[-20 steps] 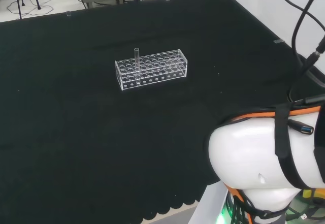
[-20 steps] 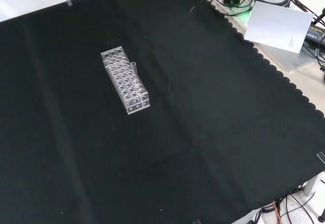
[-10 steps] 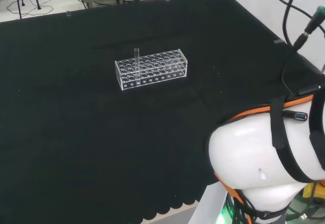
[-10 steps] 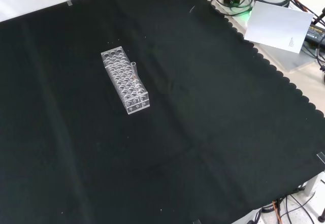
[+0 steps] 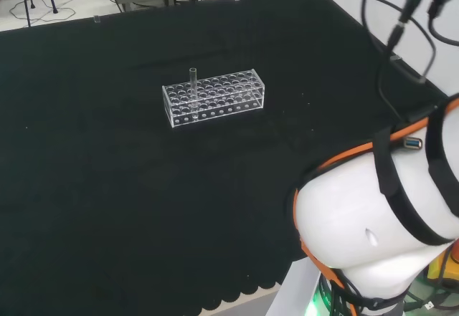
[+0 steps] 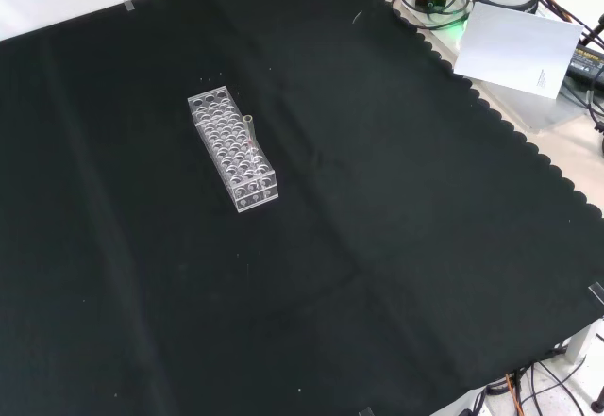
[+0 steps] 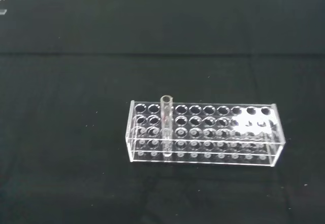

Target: Pick up the test tube.

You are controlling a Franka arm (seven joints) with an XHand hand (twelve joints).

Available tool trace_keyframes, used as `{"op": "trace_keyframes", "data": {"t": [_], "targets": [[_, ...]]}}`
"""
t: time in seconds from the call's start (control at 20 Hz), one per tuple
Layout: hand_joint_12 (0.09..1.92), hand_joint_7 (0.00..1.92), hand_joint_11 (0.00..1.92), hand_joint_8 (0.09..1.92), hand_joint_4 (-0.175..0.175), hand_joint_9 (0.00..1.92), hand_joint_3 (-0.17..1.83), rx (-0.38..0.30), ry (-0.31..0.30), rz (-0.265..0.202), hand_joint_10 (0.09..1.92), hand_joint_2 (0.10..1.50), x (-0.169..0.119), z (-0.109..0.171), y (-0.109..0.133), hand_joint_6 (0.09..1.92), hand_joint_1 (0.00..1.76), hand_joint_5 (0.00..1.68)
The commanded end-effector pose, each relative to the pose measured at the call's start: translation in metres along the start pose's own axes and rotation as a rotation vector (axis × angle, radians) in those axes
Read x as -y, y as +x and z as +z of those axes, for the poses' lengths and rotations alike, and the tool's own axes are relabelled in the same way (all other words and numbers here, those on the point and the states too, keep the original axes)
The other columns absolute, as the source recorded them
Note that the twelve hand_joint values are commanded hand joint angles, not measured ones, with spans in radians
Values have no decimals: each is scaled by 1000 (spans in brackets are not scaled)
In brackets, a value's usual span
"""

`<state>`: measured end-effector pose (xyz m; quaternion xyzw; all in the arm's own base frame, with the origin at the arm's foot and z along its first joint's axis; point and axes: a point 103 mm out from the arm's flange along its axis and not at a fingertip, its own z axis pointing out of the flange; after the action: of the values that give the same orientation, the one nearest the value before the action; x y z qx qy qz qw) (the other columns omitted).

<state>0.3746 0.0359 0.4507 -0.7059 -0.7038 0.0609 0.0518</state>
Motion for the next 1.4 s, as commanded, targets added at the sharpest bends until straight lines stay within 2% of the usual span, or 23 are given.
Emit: {"op": "trace_keyframes", "data": {"t": [0.05,0.65,1.15,1.4], "targets": [[1529,285,94,879,-126,286,608,-3,68,-35,959,790,-51,19,41,331,717,282],[1524,308,103,879,-127,307,613,2,193,-11,952,790,-103,59,38,333,718,290],[1519,350,114,878,-130,336,616,-28,290,32,949,789,-148,89,20,349,719,314],[1509,394,129,851,-131,384,624,-25,306,41,918,768,-163,103,14,374,744,321]]}}
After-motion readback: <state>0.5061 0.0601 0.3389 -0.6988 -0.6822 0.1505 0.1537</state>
